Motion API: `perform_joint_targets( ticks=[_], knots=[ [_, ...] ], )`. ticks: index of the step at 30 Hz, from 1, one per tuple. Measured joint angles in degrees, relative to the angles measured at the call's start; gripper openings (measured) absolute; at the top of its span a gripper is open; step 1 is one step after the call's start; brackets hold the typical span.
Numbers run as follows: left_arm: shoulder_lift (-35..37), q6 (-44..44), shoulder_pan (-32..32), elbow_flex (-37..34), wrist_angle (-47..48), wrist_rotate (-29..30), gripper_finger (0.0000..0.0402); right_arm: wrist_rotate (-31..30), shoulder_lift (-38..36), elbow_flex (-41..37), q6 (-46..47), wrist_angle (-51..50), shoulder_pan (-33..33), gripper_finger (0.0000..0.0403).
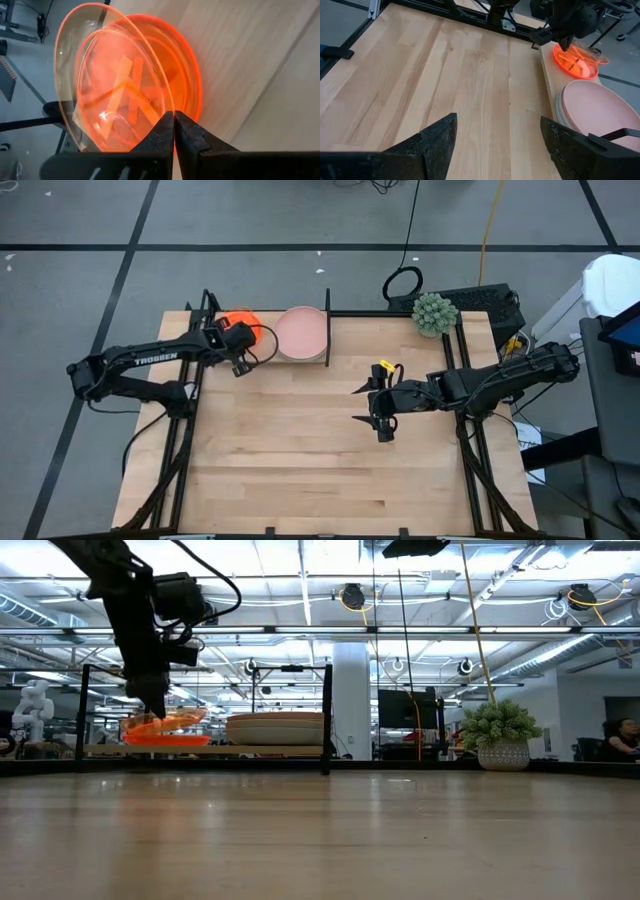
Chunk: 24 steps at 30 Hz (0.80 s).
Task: Place and stack plates onto a shelf
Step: Stack the transparent orange plate on top of the orange transparent plate on the shelf, then return to Home Position
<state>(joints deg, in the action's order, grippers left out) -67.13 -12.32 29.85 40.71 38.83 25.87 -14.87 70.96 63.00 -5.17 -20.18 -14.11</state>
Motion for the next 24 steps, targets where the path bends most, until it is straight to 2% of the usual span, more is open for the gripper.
perform_joint_targets(
  ticks=[3,12,18,24],
  knots=[
    [0.0,0.6,0.7,0.0,-0.1,0.0,0.0026,0.0,0.0,0.0,0.0,0.0,0.0,0.0265],
    [0.0,4.6,1.6,0.0,-5.4,0.1,0.0118,0.0,0.0,0.0,0.0,0.0,0.0,0.0265],
    [0.0,10.6,0.5,0.0,-6.1,-2.5,0.0126,0.0,-0.1,-1.1,-0.1,0.9,0.0,0.0265],
    [0.0,10.8,-0.3,0.0,-6.1,-1.8,0.0127,0.0,0.0,-4.7,-2.2,4.2,0.0,0.0265]
  ],
)
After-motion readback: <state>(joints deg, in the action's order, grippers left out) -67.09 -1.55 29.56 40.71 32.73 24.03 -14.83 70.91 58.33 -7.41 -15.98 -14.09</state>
